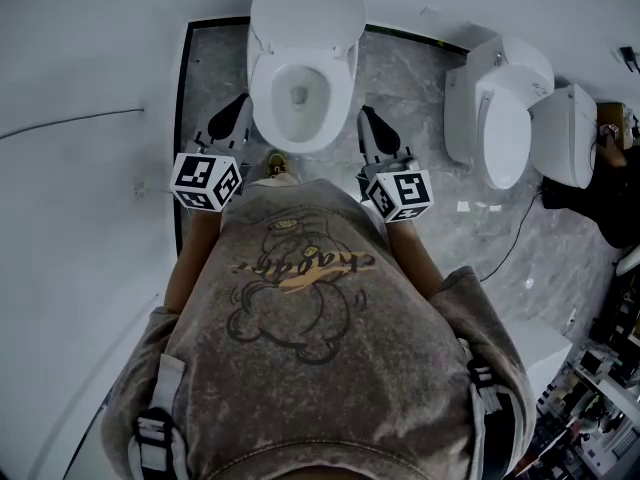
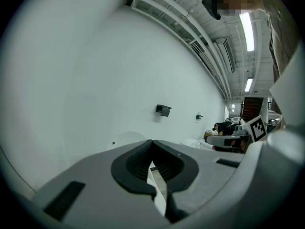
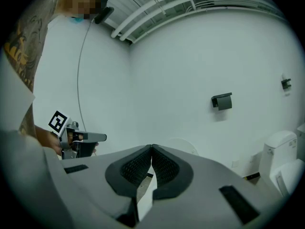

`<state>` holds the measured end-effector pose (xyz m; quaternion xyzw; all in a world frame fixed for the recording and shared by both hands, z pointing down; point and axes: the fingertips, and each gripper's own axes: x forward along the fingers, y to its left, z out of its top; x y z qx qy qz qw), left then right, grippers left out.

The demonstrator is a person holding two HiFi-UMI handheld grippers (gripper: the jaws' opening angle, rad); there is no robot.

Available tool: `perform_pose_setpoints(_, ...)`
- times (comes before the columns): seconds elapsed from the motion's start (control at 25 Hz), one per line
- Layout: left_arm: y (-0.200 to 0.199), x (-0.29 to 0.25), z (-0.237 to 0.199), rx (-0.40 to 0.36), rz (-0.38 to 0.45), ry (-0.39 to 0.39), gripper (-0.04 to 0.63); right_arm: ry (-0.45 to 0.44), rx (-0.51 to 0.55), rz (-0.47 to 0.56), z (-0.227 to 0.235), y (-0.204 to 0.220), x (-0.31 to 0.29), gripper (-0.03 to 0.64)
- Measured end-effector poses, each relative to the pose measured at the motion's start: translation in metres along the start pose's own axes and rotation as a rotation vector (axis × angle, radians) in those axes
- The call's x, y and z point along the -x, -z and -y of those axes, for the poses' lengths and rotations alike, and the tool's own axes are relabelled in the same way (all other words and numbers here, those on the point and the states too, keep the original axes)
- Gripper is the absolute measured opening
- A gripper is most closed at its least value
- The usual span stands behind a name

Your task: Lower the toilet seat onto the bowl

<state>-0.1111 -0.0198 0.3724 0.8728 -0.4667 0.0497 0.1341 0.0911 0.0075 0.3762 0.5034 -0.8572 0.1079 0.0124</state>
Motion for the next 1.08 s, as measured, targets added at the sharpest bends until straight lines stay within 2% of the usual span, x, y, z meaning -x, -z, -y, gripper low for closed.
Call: perform_pose_setpoints(1.08,0.014,0.006,-0.020,0.022,-0.030,-0.031,0.009,-0.008,0.001,-0.032,-0.016,0.012,-0.022,0.026)
